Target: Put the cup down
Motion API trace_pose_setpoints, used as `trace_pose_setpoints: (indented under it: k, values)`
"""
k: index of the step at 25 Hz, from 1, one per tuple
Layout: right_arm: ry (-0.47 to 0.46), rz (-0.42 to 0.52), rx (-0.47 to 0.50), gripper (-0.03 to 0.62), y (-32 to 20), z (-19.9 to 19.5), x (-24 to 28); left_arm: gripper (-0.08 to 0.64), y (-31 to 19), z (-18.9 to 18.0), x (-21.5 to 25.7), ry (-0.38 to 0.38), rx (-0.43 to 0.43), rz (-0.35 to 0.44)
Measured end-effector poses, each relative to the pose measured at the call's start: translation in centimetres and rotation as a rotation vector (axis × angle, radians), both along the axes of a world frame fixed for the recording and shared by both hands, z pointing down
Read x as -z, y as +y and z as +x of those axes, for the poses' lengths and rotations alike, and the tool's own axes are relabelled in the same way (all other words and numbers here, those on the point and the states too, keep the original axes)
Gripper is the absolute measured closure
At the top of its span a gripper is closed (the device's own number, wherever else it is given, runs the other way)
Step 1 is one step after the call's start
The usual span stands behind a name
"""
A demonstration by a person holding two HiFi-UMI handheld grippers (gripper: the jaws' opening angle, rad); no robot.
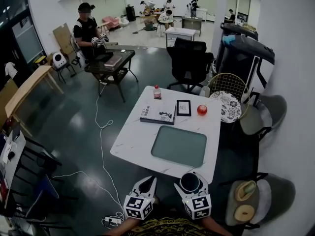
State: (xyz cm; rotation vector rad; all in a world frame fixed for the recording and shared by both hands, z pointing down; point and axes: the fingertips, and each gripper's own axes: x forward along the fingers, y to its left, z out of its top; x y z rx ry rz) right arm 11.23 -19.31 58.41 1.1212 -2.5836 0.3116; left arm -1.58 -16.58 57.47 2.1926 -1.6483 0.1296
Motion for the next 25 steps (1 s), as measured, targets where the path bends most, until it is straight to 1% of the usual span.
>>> trace_pose_setpoints:
  k: [10, 16, 19, 25]
  values:
    - [0.023, 0.007, -0.114, 0.222, -3.4, -1.2, 1.3, 0.537, -4.7, -2.2, -0.3, -0.003, -0.079, -0.009]
    - [0.027, 0.004, -0.190, 0.222, -5.1, -1.3, 1.0, 0.537, -6.5, -3.1, -1.0, 0.014, -0.128, -0.012]
    - [0.028, 0.004, -0.209, 0.222, -6.0, -1.9, 0.8, 0.537, -7.4, -3.9, -1.2, 0.014, -0.143, -0.001]
    - [0.028, 0.007, -0.238, 0.222, -7.0, -3.6, 0.9, 0.537, -8.5, -5.8, -1.6, 0.025, -0.162, -0.010]
